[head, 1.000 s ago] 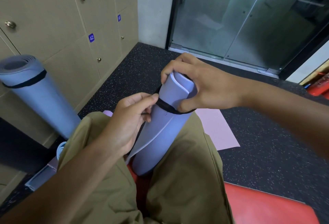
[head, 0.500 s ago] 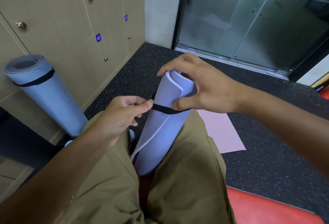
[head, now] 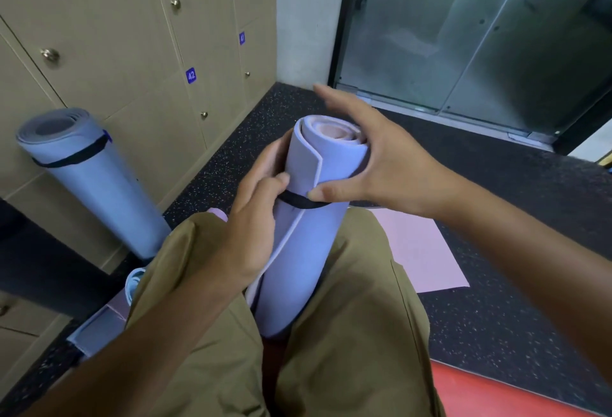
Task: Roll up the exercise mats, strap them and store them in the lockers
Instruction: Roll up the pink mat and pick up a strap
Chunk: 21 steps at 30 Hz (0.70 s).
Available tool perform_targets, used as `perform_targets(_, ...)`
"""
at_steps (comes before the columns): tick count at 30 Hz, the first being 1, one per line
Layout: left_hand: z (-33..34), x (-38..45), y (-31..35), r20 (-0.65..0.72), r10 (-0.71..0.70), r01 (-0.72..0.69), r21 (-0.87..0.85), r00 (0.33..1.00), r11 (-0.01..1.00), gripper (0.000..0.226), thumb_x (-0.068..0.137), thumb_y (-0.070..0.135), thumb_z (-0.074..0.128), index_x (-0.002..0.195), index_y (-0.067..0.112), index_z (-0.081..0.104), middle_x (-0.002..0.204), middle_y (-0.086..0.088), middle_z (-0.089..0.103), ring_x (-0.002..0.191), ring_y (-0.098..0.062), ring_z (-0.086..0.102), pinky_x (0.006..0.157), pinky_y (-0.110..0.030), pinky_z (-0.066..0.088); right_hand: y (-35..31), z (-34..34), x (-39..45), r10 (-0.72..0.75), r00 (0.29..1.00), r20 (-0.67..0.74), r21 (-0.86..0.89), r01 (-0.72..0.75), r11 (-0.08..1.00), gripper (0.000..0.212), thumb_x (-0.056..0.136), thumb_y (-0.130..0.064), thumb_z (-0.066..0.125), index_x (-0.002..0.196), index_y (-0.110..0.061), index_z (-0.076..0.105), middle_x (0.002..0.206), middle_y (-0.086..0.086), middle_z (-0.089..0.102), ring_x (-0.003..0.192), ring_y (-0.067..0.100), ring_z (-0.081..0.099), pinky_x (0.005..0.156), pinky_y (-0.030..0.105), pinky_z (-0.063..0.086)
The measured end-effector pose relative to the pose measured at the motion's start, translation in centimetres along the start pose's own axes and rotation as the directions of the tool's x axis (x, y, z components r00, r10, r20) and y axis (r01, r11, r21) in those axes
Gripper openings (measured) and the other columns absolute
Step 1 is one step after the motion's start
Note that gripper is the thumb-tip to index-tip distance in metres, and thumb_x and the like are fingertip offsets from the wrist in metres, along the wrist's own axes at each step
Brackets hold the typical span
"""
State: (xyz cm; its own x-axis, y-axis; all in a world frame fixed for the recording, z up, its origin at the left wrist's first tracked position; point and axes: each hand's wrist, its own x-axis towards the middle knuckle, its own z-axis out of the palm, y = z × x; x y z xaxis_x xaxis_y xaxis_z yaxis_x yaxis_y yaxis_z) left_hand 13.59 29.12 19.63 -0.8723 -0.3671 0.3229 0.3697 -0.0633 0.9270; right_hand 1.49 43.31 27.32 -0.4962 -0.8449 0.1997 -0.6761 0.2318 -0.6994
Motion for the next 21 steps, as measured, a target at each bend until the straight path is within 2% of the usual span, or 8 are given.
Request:
perform_targets(2, 0.3, 0.2, 0.3, 0.034, -0.012, 0.011, 0.013, 0.999, 1.000, 0.052, 0.101, 0.019, 0.037, 0.150, 0.002, 0.042, 0.149, -0.014, 0.054, 0.143, -0.028, 0.047, 0.119, -0.053, 0.035, 0.4, 0.5, -0.1, 0.029, 0.998, -0.061, 0.067, -0.025, 0.997, 0.118, 0.061, -0.034, 0.098, 0.157, -0.041, 0.029, 0.150, -0.021, 0.045, 0.140, -0.008, 0.037, 0.114, 0.034, 0.042)
perform_targets(4, 0.5, 0.6, 0.8, 0.017, -0.028, 0.026, 0.090, 0.999, 0.996, 0.060, 0.099, 0.040, 0.050, 0.148, 0.006, 0.043, 0.144, -0.008, 0.058, 0.137, -0.021, 0.053, 0.114, -0.043, 0.043, 0.7, 1.1, -0.2, 0.044, 0.993, -0.110, 0.157, -0.027, 0.987, 0.123, 0.057, -0.039, 0.100, 0.157, -0.040, 0.029, 0.152, -0.018, 0.044, 0.141, -0.004, 0.039, 0.112, 0.039, 0.045)
perform_targets(6, 0.4, 1.4, 1.1, -0.020, -0.058, 0.060, 0.152, 0.998, 0.987, 0.077, 0.088, 0.061, 0.065, 0.145, 0.013, 0.045, 0.140, -0.001, 0.062, 0.132, -0.016, 0.057, 0.110, -0.042, 0.046, 1.0, 1.5, -0.3, 0.045, 0.990, -0.136, 0.221, -0.014, 0.975, 0.125, 0.054, -0.041, 0.100, 0.157, -0.039, 0.029, 0.154, -0.012, 0.043, 0.136, 0.002, 0.049, 0.108, 0.041, 0.049)
perform_targets(8, 0.1, 2.1, 1.1, -0.067, -0.072, 0.084, 0.184, 0.995, 0.979, 0.092, 0.072, 0.073, 0.076, 0.139, 0.016, 0.049, 0.135, 0.002, 0.065, 0.127, -0.014, 0.061, 0.105, -0.039, 0.050, 1.4, 1.7, -0.3, 0.034, 0.992, -0.123, 0.264, 0.000, 0.965, 0.121, 0.058, -0.034, 0.098, 0.158, -0.034, 0.029, 0.152, -0.007, 0.045, 0.126, 0.006, 0.059, 0.105, 0.038, 0.052)
perform_targets(12, -0.6, 3.3, 0.9, -0.145, -0.054, 0.081, 0.186, 0.988, 0.979, 0.065, 0.071, 0.053, 0.077, 0.125, 0.022, 0.059, 0.123, 0.004, 0.071, 0.115, -0.014, 0.068, 0.096, -0.034, 0.055, 2.7, 1.7, -0.7, -0.006, 0.994, -0.109, 0.443, 0.054, 0.895, 0.101, 0.069, -0.010, 0.089, 0.153, -0.019, 0.033, 0.150, 0.001, 0.049, 0.119, 0.022, 0.065, 0.106, 0.042, 0.051)
perform_targets(16, -1.0, 4.0, 0.9, -0.145, -0.098, 0.116, 0.119, 0.985, 0.986, 0.054, 0.074, 0.050, 0.074, 0.120, 0.022, 0.062, 0.119, 0.001, 0.073, 0.108, -0.016, 0.071, 0.086, -0.030, 0.057, 4.0, 2.3, -0.6, -0.005, 0.980, -0.199, 0.514, 0.109, 0.851, 0.063, 0.077, 0.014, 0.079, 0.124, -0.012, 0.045, 0.143, 0.007, 0.049, 0.113, 0.025, 0.068, 0.099, 0.038, 0.055)
perform_targets(19, -1.0, 4.4, 1.0, -0.143, -0.130, 0.146, 0.107, 0.981, 0.984, 0.048, 0.078, 0.045, 0.075, 0.118, 0.021, 0.061, 0.115, 0.001, 0.073, 0.105, -0.015, 0.071, 0.083, -0.027, 0.057, 4.8, 3.0, -0.3, -0.062, 0.950, -0.307, 0.396, 0.187, 0.899, 0.040, 0.079, 0.014, 0.078, 0.106, -0.007, 0.056, 0.120, 0.016, 0.053, 0.106, 0.026, 0.066, 0.097, 0.035, 0.056)
perform_targets(21, -1.1, 4.5, 0.9, -0.160, -0.135, 0.153, 0.104, 0.978, 0.983, 0.050, 0.079, 0.045, 0.076, 0.119, 0.019, 0.062, 0.116, -0.003, 0.073, 0.105, -0.018, 0.072, 0.083, -0.030, 0.058, 5.1, 3.3, -0.1, -0.151, 0.927, -0.344, 0.245, 0.244, 0.938, 0.028, 0.082, 0.008, 0.078, 0.100, -0.007, 0.064, 0.107, 0.012, 0.055, 0.098, 0.020, 0.064, 0.094, 0.031, 0.055)
